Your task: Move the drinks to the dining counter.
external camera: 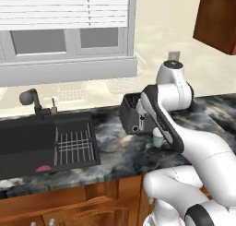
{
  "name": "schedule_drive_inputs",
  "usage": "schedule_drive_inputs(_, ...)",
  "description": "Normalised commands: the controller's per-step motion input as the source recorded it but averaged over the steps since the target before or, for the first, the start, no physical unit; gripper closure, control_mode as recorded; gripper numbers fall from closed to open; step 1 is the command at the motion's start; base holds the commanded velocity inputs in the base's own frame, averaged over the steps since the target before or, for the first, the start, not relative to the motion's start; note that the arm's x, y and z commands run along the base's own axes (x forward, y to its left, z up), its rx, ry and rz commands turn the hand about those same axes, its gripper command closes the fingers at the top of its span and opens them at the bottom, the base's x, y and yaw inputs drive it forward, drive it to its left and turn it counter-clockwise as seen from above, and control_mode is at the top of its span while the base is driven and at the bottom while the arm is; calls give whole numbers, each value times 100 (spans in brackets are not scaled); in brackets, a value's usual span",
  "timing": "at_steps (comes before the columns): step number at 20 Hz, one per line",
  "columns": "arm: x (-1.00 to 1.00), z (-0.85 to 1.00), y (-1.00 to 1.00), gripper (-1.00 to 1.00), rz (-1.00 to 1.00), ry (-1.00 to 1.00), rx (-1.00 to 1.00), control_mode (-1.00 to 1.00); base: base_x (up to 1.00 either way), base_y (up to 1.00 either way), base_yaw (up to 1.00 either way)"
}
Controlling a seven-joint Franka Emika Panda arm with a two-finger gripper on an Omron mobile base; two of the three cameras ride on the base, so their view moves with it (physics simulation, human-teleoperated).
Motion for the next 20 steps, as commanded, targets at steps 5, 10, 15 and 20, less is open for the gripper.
schedule_drive_inputs(5,0,0,0,-100,0,0,0,100,92,-56,5)
schedule_drive_inputs(10,0,0,0,-100,0,0,0,100,84,-100,3)
schedule_drive_inputs(15,0,0,0,-100,0,0,0,100,61,-100,-9)
schedule_drive_inputs(20,0,0,0,-100,0,0,0,100,53,-100,-16)
